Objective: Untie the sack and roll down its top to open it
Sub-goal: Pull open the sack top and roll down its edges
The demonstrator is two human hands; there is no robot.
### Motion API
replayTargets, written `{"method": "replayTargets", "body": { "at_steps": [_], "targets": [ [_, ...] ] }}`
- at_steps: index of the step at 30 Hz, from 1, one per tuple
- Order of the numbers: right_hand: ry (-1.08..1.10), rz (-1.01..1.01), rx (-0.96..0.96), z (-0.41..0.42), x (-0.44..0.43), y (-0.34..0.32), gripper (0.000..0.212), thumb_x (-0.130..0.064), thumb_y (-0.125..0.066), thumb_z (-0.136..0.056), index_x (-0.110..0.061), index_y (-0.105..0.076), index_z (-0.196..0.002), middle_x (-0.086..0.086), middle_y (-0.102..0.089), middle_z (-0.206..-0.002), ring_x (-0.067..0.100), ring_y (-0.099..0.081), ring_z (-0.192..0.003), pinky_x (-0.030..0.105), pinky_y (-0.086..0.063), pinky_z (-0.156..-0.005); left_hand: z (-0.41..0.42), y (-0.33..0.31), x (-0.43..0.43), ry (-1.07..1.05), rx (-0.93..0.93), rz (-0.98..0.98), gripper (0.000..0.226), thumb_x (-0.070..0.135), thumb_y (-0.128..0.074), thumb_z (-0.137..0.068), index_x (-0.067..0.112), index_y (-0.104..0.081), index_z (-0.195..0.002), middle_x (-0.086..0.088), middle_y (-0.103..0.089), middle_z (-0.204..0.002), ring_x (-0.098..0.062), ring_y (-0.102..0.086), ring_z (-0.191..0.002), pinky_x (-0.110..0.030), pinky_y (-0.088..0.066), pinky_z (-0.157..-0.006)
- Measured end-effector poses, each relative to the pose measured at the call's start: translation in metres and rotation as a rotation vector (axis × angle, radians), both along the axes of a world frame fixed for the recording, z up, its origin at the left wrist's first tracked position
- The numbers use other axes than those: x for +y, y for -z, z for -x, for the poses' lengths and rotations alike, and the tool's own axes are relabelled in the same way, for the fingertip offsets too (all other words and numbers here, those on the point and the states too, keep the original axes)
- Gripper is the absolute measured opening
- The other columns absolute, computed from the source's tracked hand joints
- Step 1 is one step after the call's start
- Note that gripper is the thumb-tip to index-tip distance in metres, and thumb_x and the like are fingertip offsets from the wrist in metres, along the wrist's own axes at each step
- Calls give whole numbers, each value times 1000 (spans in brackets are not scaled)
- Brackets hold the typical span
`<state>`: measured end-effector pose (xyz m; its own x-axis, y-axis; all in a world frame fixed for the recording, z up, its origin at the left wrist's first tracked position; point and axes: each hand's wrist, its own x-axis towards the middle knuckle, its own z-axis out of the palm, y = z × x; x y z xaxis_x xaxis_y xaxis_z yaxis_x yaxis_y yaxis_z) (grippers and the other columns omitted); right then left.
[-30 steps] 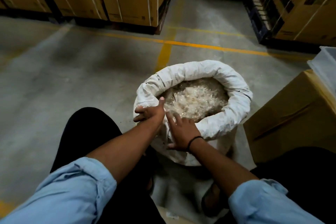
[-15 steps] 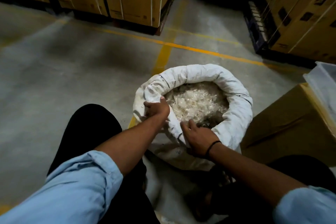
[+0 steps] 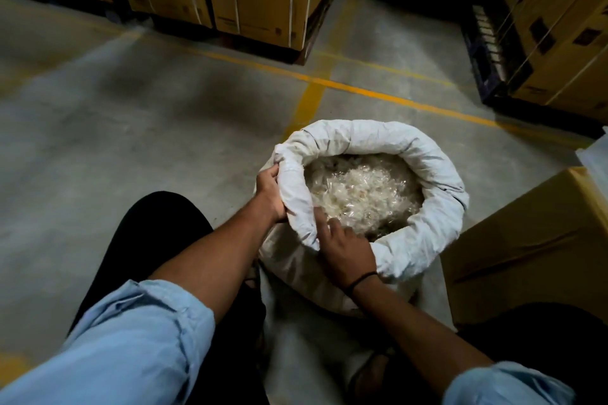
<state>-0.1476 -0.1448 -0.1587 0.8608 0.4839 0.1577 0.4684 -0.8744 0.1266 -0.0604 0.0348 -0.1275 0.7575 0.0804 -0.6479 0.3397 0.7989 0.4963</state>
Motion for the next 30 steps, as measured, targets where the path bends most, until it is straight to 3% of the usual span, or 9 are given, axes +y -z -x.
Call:
{"method": "replayTargets", "body": {
  "at_steps": [3, 7, 12, 16, 18, 20, 22, 26, 30],
  "targets": [
    [-15, 15, -137, -29, -34, 4, 75, -18, -77, -68, -9, -46, -137, 12, -67, -93, 32, -58, -51, 29, -40, -39, -3, 9, 2, -96, -47, 51, 48, 38, -38, -100, 8, -67, -125, -16, -71, -116, -32, -66, -105, -44, -49, -96],
    [-46, 87, -230, -38, -63, 15, 54, -14, -57, -85, -7, -49, -137, 15, -66, -103, 34, -61, -64, 39, -48, -53, -3, 14, -8, -55, -84, 79, 49, 42, -35, -103, 10, -68, -120, -14, -74, -112, -29, -67, -104, -42, -50, -90],
    [-19, 27, 230, -30, -59, 27, 81, -37, -56, -88, -11, -17, -154, 17, -44, -144, 41, -59, -108, 50, -50, -85, -29, 15, -17, 64, 81, -255, 53, 48, -40, -99, 7, -60, -125, -16, -66, -122, -33, -63, -109, -43, -45, -105],
    [77, -186, 707, -36, -75, 14, 120, -71, -68, -73, -19, 1, -157, 12, -20, -161, 33, -31, -144, 46, -36, -113, -45, 17, -21, 28, 261, -1034, 72, 33, -55, -85, 21, -34, -152, -10, -30, -161, -35, -35, -143, -52, -34, -111],
    [137, -262, 747, -39, -85, 15, 122, -70, -72, -70, -18, -4, -157, 14, -29, -159, 30, -35, -142, 42, -37, -113, -35, -7, -40, -5, -53, -1711, 84, 19, -55, -70, 24, -33, -151, -9, -26, -159, -34, -29, -144, -47, -25, -115],
    [208, -263, 790, -40, -90, 20, 116, -66, -79, -65, -16, -22, -154, 11, -44, -150, 29, -47, -133, 37, -43, -106, -32, -27, -53, 228, -676, -1883, 78, 15, -55, -67, 21, -45, -144, -11, -39, -151, -36, -35, -142, -43, -28, -116],
    [246, -161, 848, -36, -87, 25, 106, -61, -84, -62, -16, -38, -146, 9, -57, -139, 28, -56, -123, 37, -49, -98, -32, -25, -62, 708, -967, -1740, 75, 16, -64, -73, 23, -45, -145, -10, -39, -151, -33, -38, -142, -36, -30, -115],
    [219, -9, 657, -23, -68, 34, 78, -53, -79, -69, -14, -50, -130, 10, -64, -122, 33, -64, -109, 40, -53, -85, -11, -1, -79, 1475, -962, -1604, 116, 26, -78, -64, 28, -13, -159, -12, -9, -163, -29, -25, -147, -36, -33, -114],
    [-26, 26, 48, -18, -64, 30, 25, -18, -68, -73, -7, -65, -95, 12, -66, -81, 34, -65, -67, 39, -48, -61, 8, 20, -78, 1832, -857, -1558, 122, 44, -93, -59, 21, -23, -156, -9, -55, -143, -25, -56, -126, -22, -40, -98]
  ]
}}
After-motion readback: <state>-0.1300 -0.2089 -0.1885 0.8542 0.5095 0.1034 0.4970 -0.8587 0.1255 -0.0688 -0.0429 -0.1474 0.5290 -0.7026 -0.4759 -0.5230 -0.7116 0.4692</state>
